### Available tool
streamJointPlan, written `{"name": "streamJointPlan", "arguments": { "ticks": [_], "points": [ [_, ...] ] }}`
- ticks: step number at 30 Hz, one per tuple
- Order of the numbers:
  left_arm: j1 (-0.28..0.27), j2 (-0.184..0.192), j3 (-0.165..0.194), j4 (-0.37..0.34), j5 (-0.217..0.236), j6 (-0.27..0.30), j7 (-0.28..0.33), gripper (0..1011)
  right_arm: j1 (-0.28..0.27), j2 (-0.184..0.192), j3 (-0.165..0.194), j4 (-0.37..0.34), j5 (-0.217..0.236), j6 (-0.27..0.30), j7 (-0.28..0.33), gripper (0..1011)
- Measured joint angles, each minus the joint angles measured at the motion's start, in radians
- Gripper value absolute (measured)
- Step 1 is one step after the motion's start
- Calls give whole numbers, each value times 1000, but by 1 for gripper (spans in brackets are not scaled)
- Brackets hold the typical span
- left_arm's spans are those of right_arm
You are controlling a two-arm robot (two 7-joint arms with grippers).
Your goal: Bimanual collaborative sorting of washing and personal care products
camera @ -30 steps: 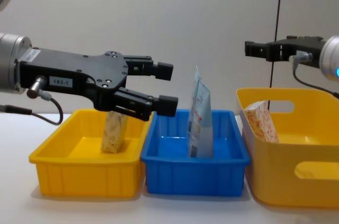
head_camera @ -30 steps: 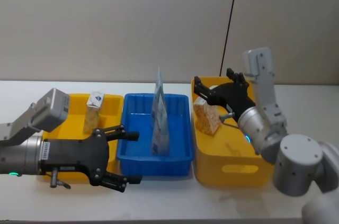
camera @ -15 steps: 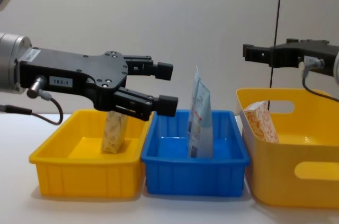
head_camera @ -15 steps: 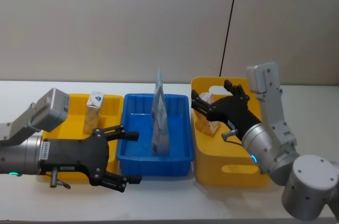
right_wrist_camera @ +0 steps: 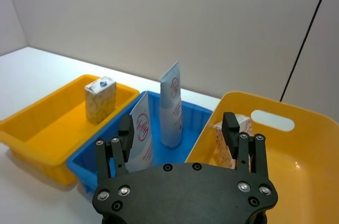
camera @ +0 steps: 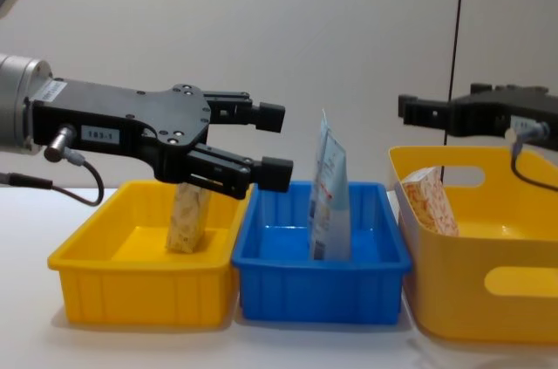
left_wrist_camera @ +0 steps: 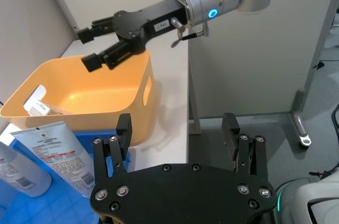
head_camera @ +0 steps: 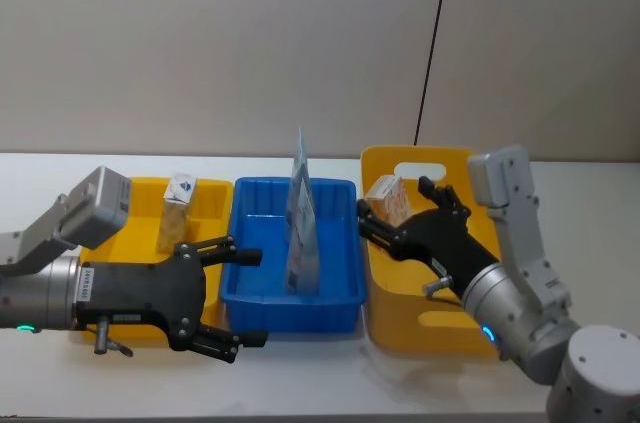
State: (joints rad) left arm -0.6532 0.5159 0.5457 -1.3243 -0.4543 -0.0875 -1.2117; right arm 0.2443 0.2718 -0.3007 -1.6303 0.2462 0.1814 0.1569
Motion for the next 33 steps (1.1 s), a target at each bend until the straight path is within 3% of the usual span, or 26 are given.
{"name": "streamJointPlan", "arguments": {
  "ticks": [14, 33],
  "points": [
    [0, 0, 0, 0, 0, 0, 0, 1001, -23, 0, -26, 23, -36, -17, 18, 1004],
    [0, 0, 0, 0, 0, 0, 0, 1001, 36, -72, -84, 170, -110, -89, 13, 1004]
  ]
}}
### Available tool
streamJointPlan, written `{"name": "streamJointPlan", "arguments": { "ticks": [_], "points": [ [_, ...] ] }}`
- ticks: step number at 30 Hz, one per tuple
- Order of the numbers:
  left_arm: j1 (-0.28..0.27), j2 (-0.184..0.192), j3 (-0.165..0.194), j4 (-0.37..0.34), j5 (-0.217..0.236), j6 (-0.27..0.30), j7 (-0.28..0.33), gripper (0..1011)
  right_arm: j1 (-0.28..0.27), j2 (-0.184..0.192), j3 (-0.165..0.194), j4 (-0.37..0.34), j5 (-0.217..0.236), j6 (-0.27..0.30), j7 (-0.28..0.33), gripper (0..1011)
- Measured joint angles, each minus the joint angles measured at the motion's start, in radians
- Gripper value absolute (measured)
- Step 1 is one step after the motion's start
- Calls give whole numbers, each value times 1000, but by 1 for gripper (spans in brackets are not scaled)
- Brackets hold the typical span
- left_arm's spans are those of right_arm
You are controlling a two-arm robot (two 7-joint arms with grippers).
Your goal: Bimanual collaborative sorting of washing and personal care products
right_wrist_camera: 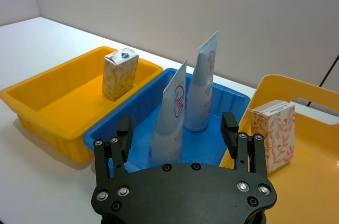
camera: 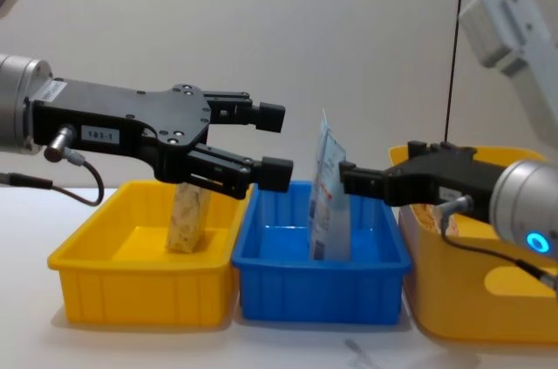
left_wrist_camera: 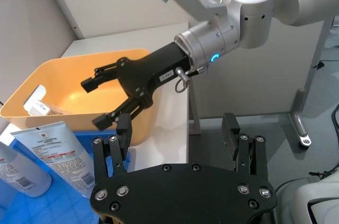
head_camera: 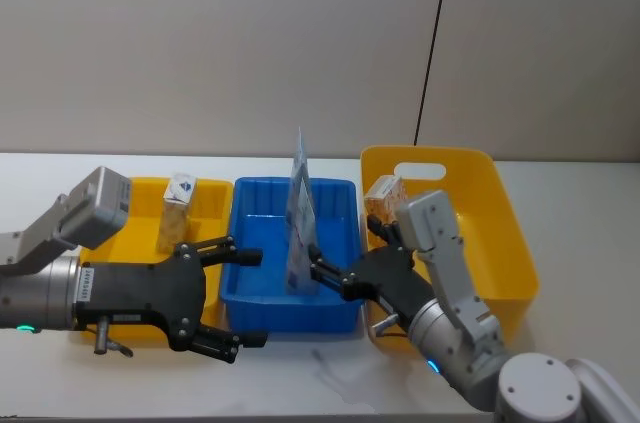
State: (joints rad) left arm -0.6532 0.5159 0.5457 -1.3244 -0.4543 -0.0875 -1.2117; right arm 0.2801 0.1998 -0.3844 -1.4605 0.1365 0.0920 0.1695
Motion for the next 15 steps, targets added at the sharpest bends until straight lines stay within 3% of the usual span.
{"name": "streamJointPlan", "arguments": {
  "ticks": [15],
  "points": [
    [0, 0, 0, 0, 0, 0, 0, 1001, 59, -62, -20, 114, -43, -32, -23, 1004]
  ]
}}
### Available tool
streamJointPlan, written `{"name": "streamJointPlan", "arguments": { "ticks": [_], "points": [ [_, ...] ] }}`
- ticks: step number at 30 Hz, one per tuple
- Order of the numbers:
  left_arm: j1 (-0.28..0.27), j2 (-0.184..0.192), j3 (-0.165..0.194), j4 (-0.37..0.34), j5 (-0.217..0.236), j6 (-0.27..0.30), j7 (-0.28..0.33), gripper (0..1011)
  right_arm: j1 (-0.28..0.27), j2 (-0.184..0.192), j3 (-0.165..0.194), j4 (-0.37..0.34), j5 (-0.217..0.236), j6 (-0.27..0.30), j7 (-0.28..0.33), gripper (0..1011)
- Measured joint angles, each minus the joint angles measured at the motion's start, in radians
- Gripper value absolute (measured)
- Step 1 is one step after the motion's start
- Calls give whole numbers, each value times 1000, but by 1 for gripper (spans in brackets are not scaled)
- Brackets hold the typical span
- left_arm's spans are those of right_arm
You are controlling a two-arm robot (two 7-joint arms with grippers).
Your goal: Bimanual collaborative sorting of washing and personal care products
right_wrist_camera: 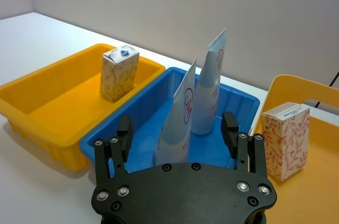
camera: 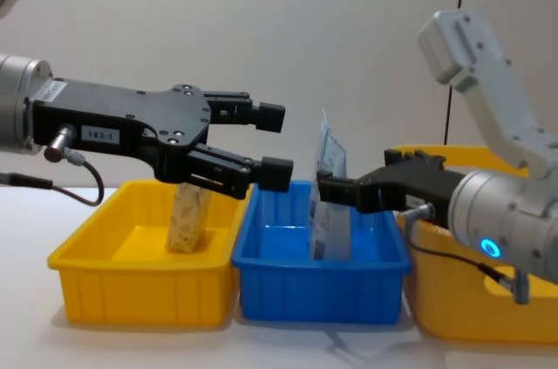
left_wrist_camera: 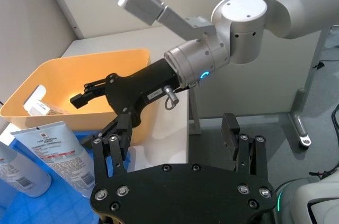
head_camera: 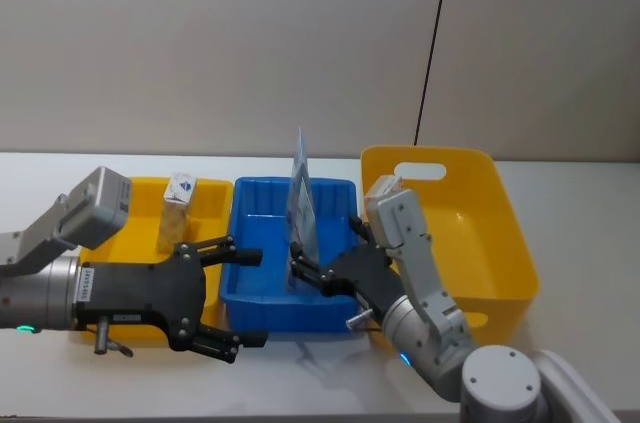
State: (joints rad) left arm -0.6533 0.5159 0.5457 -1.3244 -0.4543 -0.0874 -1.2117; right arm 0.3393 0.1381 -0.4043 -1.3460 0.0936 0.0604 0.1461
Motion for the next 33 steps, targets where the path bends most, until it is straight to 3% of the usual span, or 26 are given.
{"name": "streamJointPlan", "arguments": {
  "ticks": [26, 33],
  "points": [
    [0, 0, 0, 0, 0, 0, 0, 1001, 130, -123, -4, 237, -49, -62, -53, 1004],
    [0, 0, 0, 0, 0, 0, 0, 1001, 161, -147, -7, 293, -67, -82, -70, 862]
  ]
}}
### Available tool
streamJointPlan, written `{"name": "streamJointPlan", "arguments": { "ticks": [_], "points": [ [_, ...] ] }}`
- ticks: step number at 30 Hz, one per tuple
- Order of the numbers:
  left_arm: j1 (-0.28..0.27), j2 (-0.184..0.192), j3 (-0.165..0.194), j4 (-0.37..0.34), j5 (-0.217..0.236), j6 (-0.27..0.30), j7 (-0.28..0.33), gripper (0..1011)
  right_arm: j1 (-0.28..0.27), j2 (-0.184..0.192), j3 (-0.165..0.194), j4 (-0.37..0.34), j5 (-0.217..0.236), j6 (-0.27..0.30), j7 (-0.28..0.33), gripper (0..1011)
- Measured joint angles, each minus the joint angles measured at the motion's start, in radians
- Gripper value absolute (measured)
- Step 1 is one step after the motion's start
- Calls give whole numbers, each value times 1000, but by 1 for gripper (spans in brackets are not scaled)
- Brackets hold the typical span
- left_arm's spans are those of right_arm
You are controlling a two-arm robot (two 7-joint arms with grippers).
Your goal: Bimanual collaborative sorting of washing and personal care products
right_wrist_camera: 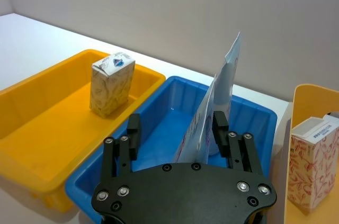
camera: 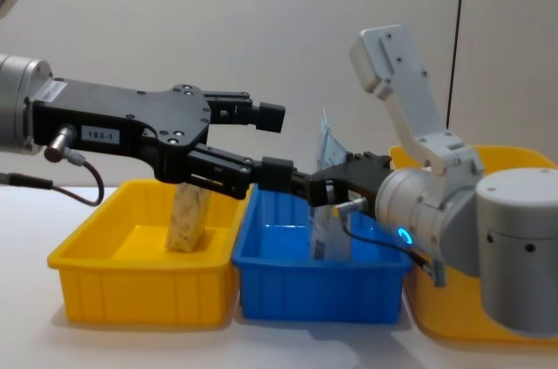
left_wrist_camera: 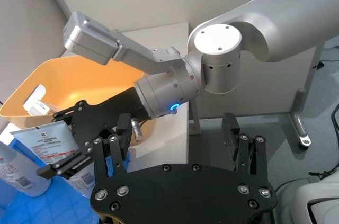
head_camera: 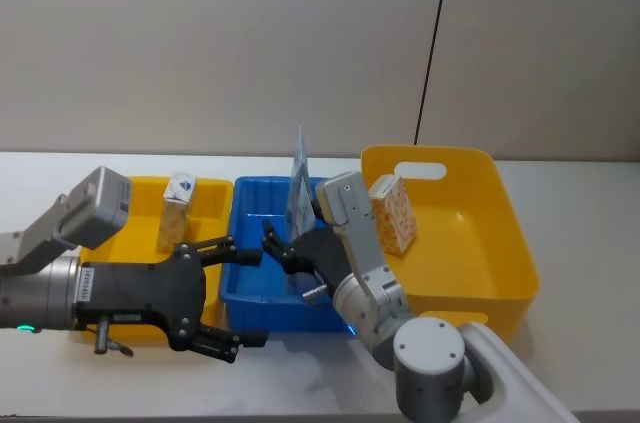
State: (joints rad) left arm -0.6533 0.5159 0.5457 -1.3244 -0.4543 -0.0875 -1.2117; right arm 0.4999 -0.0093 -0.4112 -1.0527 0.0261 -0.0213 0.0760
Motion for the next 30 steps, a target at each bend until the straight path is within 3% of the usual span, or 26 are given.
{"name": "streamJointPlan", "arguments": {
  "ticks": [9, 21, 27, 30],
  "points": [
    [0, 0, 0, 0, 0, 0, 0, 1001, 35, -27, 4, 57, -19, -14, -22, 570],
    [0, 0, 0, 0, 0, 0, 0, 1001, 45, -40, 14, 64, -30, -12, -29, 160],
    [0, 0, 0, 0, 0, 0, 0, 1001, 37, -37, 21, 34, -32, 2, -27, 22],
    [0, 0, 0, 0, 0, 0, 0, 1001, 28, -32, 25, 7, -32, 10, -21, 2]
  ]
}}
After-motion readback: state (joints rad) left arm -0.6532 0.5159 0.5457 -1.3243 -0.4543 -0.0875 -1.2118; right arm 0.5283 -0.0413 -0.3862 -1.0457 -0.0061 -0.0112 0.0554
